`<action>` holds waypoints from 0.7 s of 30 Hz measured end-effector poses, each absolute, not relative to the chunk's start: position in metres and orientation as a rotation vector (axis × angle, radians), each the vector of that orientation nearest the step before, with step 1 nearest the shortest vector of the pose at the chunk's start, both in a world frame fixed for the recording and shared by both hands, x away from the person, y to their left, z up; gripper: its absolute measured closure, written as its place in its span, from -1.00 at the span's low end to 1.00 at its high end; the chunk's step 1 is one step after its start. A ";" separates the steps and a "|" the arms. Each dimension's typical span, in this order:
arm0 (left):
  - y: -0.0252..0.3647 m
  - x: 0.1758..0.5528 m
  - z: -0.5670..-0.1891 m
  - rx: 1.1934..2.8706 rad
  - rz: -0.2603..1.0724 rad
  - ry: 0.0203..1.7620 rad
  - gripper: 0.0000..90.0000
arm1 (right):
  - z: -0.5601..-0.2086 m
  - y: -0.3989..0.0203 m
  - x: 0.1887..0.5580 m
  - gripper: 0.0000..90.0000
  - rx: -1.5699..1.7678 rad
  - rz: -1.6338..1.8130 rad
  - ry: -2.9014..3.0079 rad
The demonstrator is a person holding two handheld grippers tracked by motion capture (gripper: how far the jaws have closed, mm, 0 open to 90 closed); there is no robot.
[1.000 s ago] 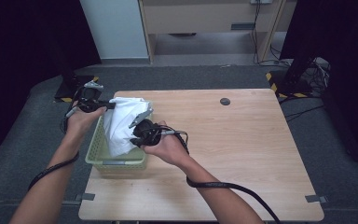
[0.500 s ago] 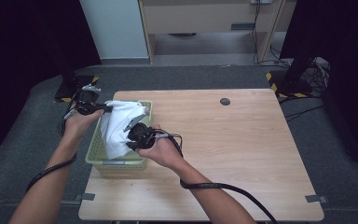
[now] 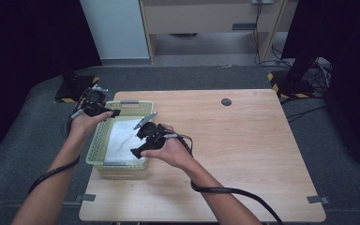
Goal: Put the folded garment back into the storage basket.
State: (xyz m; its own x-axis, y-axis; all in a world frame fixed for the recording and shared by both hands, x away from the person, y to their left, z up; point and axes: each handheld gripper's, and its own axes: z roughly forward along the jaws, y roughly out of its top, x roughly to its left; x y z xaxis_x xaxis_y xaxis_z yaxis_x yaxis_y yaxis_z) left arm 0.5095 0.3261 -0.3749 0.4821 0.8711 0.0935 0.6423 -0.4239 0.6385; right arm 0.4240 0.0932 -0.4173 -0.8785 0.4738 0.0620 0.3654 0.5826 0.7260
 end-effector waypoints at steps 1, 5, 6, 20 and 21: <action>0.323 0.508 -0.374 2.205 0.561 1.238 -0.50 | -0.414 0.089 0.423 -0.81 0.725 1.185 2.663; 0.305 0.500 -0.371 2.219 0.517 1.209 -0.60 | -0.405 0.066 0.423 -0.88 0.788 1.181 2.654; 0.301 0.498 -0.370 2.222 0.506 1.200 -0.63 | -0.404 0.060 0.425 -0.87 0.812 1.176 2.649; 0.229 0.471 -0.363 2.266 0.443 1.038 -0.81 | -0.399 -0.004 0.434 -0.86 0.986 1.082 2.618; 0.223 0.469 -0.364 2.270 0.437 1.029 -0.82 | -0.398 -0.007 0.434 -0.86 0.998 1.075 2.614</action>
